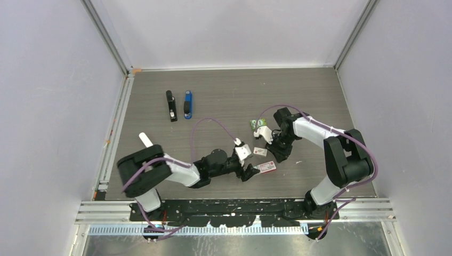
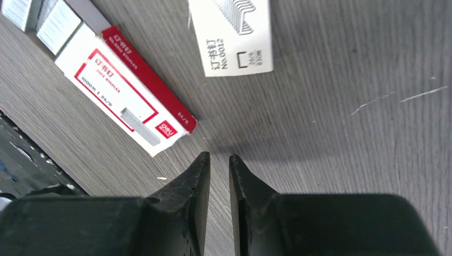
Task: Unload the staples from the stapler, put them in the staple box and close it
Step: Close the staple box at the center of the board.
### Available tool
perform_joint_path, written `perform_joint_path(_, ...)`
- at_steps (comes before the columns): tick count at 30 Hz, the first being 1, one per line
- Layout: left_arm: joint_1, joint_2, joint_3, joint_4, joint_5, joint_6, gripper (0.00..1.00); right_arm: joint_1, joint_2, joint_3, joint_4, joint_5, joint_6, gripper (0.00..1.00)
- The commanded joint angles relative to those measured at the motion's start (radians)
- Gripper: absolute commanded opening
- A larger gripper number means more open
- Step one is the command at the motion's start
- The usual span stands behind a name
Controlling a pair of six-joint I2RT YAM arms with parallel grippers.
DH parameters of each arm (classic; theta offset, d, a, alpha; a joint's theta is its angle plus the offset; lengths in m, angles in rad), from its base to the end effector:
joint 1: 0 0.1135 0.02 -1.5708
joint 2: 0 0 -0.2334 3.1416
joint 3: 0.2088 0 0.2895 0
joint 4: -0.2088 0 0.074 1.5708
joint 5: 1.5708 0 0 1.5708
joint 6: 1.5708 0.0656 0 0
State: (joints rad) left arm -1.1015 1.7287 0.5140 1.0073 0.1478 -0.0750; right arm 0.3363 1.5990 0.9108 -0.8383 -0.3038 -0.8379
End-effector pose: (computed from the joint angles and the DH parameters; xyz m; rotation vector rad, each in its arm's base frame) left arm 0.1486 -0.3144 0.0709 1.0216 1.5825 -0.9624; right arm 0.2668 0.1141 0.0768 -1.6668 2.4867 0.4275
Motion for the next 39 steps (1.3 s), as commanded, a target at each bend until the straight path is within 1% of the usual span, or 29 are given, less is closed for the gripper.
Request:
perform_joint_path(1,-0.004,-0.179,-0.007,-0.178,-0.099,-0.105,0.71,-0.004,0.022,0.062,-0.027,-0.010,0.102,0.25)
perform_joint_path(3,-0.004,-0.246,-0.029,-0.269,-0.154,-0.191,0.70,-0.005,0.033,0.075,-0.036,-0.011,0.139,0.24)
perform_joint_path(5,-0.004,-0.308,-0.052,-0.354,-0.207,-0.288,0.68,-0.005,0.046,0.084,-0.041,-0.007,0.167,0.24)
perform_joint_path(6,-0.005,-0.340,-0.064,-0.402,-0.229,-0.338,0.65,-0.005,0.054,0.089,-0.047,-0.005,0.178,0.24)
perform_joint_path(9,-0.008,-0.406,-0.091,-0.546,-0.278,-0.478,0.51,-0.005,0.080,0.102,-0.065,-0.007,0.189,0.23)
perform_joint_path(10,-0.011,-0.417,-0.099,-0.572,-0.283,-0.516,0.47,-0.005,0.086,0.105,-0.069,-0.008,0.188,0.22)
perform_joint_path(12,-0.017,-0.422,-0.105,-0.612,-0.282,-0.592,0.42,-0.003,0.095,0.106,-0.075,-0.009,0.185,0.22)
perform_joint_path(15,-0.038,-0.390,-0.088,-0.632,-0.273,-0.660,0.40,-0.005,0.099,0.108,-0.076,-0.008,0.183,0.22)
perform_joint_path(17,-0.051,-0.351,-0.076,-0.621,-0.278,-0.706,0.40,-0.004,0.099,0.107,-0.078,-0.008,0.182,0.22)
perform_joint_path(21,-0.051,-0.276,-0.082,-0.539,-0.314,-0.830,0.38,-0.004,0.100,0.106,-0.080,-0.008,0.180,0.22)
perform_joint_path(27,-0.052,-0.177,-0.156,-0.323,-0.383,-0.995,0.39,-0.004,0.102,0.105,-0.084,-0.015,0.169,0.22)
perform_joint_path(30,-0.051,-0.120,-0.171,-0.227,-0.394,-1.043,0.40,-0.004,0.104,0.106,-0.085,-0.017,0.168,0.22)
perform_joint_path(35,-0.051,-0.027,-0.141,-0.188,-0.386,-1.101,0.40,-0.004,0.099,0.106,-0.087,-0.023,0.166,0.22)
perform_joint_path(37,-0.052,0.000,-0.144,-0.159,-0.385,-1.115,0.38,-0.003,0.100,0.107,-0.088,-0.023,0.166,0.22)
perform_joint_path(39,-0.052,0.010,-0.140,-0.165,-0.385,-1.116,0.36,-0.003,0.101,0.106,-0.087,-0.024,0.165,0.22)
